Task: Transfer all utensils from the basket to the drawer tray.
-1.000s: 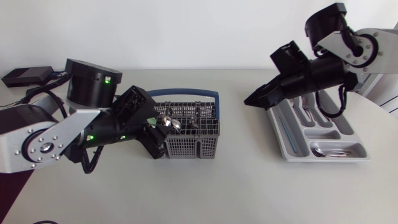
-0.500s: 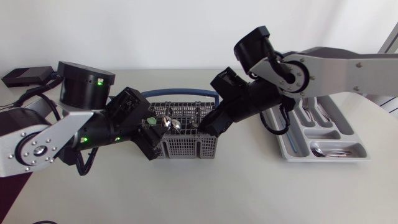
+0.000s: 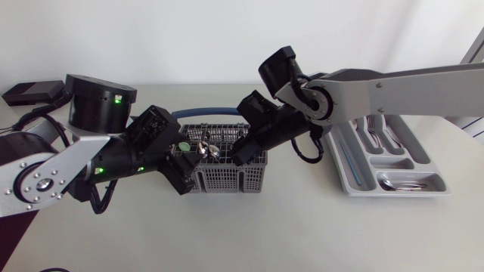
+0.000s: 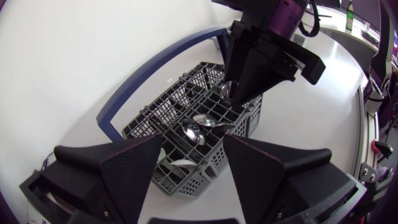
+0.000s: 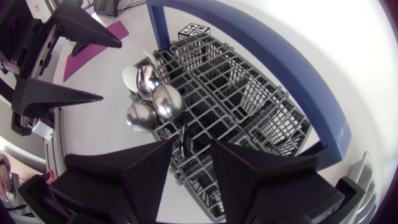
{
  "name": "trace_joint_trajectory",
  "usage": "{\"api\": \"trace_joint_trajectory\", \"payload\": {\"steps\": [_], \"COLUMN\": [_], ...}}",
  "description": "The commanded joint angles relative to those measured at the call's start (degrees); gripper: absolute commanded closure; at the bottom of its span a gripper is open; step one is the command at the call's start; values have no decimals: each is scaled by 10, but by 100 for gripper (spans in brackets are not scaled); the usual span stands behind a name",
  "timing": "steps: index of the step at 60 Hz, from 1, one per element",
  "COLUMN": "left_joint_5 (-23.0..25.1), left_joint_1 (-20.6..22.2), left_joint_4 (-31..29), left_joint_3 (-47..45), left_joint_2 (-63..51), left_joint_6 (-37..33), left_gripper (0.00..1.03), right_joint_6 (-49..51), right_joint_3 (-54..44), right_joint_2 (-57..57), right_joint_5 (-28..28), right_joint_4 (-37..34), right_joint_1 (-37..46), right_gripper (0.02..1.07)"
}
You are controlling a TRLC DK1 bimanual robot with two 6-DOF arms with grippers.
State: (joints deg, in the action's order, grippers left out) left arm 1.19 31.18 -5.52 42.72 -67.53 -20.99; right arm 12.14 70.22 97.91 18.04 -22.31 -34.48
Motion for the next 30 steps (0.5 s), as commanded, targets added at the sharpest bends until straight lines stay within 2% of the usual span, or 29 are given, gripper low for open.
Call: {"api": "trace_joint_trajectory", "payload": {"steps": [1,11,13,18,30], "left_joint_5": [2,2,2,2,2], "left_joint_1": [-5,-2,-2,-2,-1], "left_joint_4": [0,2,2,2,2], "left_joint_3": [-17,-22,-23,-22,-22], "left_joint_2": [9,9,9,10,10], "left_joint_6": [-11,-11,-11,-12,-12], "left_gripper": [33,33,33,33,33], "right_joint_6": [-12,-13,-14,-15,-15], "right_joint_3": [19,18,18,19,12], "right_joint_2": [14,20,21,20,5], "right_joint_5": [-6,-6,-6,-6,7], "right_joint_4": [11,24,25,24,18], "right_joint_1": [-6,-6,-6,-6,-3], "right_gripper": [77,82,90,101,101]}}
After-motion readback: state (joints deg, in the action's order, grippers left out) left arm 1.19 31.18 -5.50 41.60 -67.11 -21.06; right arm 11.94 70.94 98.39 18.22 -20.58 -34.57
